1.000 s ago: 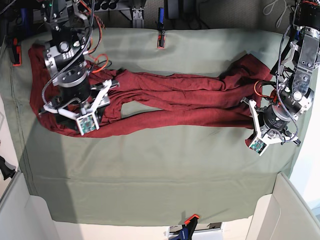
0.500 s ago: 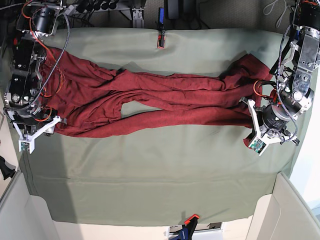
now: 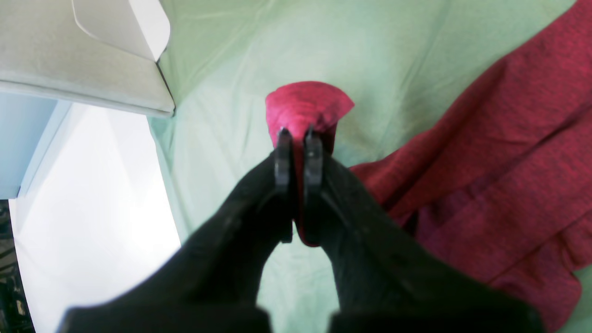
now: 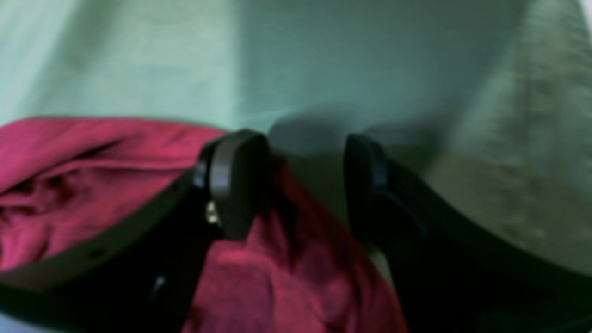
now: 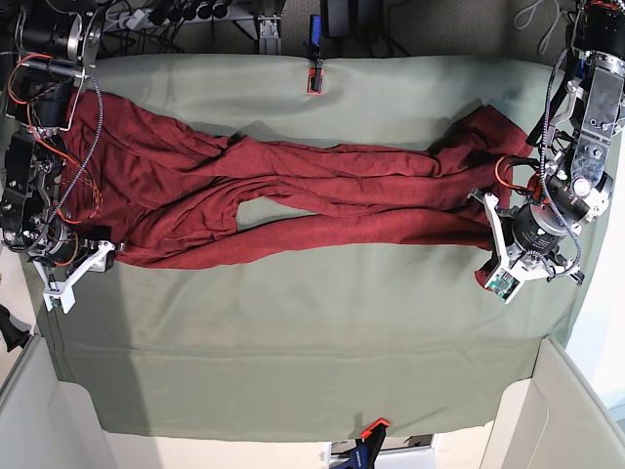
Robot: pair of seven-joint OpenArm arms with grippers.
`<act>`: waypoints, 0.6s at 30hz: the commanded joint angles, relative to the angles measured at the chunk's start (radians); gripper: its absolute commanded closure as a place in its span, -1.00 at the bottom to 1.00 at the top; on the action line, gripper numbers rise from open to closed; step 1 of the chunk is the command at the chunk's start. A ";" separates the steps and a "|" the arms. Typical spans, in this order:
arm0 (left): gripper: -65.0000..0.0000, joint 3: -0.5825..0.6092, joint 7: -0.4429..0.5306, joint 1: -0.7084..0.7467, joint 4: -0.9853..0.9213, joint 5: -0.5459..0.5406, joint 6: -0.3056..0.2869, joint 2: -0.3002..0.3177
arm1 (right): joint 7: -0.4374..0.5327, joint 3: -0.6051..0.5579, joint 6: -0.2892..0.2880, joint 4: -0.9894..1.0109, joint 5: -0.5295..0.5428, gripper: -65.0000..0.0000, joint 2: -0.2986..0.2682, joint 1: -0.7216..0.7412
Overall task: Fold the T-shirt properly
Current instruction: 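Move the right gripper to the collar end and grasp the shirt, then pull the shirt strip taut with both grippers, straightening it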
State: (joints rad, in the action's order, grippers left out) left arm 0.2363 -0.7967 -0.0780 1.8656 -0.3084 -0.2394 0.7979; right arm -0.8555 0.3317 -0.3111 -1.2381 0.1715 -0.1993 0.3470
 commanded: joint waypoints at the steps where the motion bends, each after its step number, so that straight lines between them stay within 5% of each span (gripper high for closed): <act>1: 1.00 -0.012 0.013 -0.019 0.014 0.006 0.006 0.019 | 0.006 -0.005 -0.016 -0.015 0.021 0.04 -0.014 0.028; 5: 1.00 -0.012 0.013 -0.019 0.014 0.013 -0.042 0.019 | -0.020 -0.045 -0.041 -0.015 0.039 0.04 -0.014 0.026; 14: 1.00 -0.013 0.006 -0.019 0.014 0.013 -0.042 0.020 | -0.039 -0.137 -0.045 -0.015 -0.016 0.05 -0.014 0.021; 18: 1.00 -0.013 0.006 -0.019 0.014 0.013 -0.042 0.019 | -0.037 -0.138 -0.042 -0.015 -0.040 0.76 -0.014 0.021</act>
State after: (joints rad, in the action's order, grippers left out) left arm 0.2363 -0.8009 -0.0780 1.8656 -0.3038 -0.2882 0.7979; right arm -0.8913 0.1947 -0.3485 -1.2396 0.1375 -0.2028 0.3466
